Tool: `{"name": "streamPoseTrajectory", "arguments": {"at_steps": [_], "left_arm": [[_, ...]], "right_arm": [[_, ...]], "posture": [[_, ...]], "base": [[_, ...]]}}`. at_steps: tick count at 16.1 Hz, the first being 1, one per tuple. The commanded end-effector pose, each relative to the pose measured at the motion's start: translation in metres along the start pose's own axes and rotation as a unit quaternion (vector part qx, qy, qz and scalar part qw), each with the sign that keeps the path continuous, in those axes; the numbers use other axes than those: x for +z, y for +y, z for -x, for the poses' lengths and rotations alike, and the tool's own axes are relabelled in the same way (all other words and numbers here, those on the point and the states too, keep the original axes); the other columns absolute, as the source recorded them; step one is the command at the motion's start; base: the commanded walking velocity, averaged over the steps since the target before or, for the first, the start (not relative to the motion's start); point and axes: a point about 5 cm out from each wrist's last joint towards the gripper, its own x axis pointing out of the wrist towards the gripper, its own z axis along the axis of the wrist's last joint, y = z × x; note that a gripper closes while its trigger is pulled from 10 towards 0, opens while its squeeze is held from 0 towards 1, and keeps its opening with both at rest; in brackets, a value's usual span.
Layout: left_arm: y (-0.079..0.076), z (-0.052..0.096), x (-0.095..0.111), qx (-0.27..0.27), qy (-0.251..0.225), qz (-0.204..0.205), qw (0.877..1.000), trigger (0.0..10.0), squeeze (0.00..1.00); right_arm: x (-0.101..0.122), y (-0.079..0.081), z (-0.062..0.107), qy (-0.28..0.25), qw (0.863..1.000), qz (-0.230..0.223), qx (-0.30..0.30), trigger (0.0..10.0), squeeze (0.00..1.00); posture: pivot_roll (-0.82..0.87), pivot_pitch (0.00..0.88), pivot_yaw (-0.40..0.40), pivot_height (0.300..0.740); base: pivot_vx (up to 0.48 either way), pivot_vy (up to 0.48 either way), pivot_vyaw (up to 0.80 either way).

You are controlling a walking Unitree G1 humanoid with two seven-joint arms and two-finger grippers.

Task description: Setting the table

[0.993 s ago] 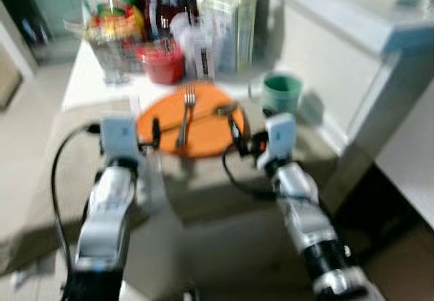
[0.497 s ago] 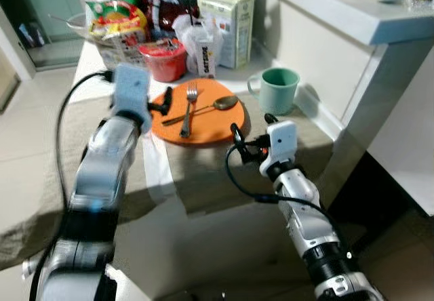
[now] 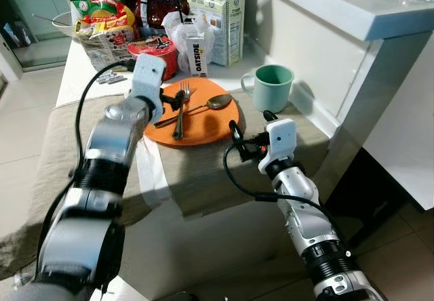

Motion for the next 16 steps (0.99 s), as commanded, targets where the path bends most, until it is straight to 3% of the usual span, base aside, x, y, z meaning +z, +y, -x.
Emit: {"name": "streamPoseTrajectory", "arguments": {"at_steps": [1,9,15,16], "left_arm": [[-0.003,-0.003,-0.002,-0.013,0.026,0.017,0.999,10.0,0.00],[-0.011,-0.010,-0.002,-0.040,0.060,0.017,0.997,10.0,0.00],[-0.018,-0.014,-0.010,-0.056,0.094,-0.029,0.994,10.0,0.00],[-0.018,-0.015,-0.012,-0.055,0.097,-0.030,0.993,9.2,0.00]], "right_arm": [[-0.010,0.000,0.004,0.028,1.000,0.002,-0.001,10.0,0.00],[-0.011,0.004,0.004,0.031,1.000,-0.002,-0.002,10.0,0.00],[-0.012,0.004,0.005,0.035,0.999,-0.003,-0.004,10.0,0.00],[-0.012,0.005,0.005,0.035,0.999,-0.003,-0.004,10.0,0.00]], "posture": [[-0.04,0.000,0.064,0.740],[-0.04,0.000,0.077,0.740],[-0.04,0.004,0.081,0.740],[-0.04,0.005,0.082,0.740]], "base": [[0.000,0.000,0.00],[0.000,0.000,0.00],[0.000,0.000,0.00],[0.000,0.000,0.00]]}}
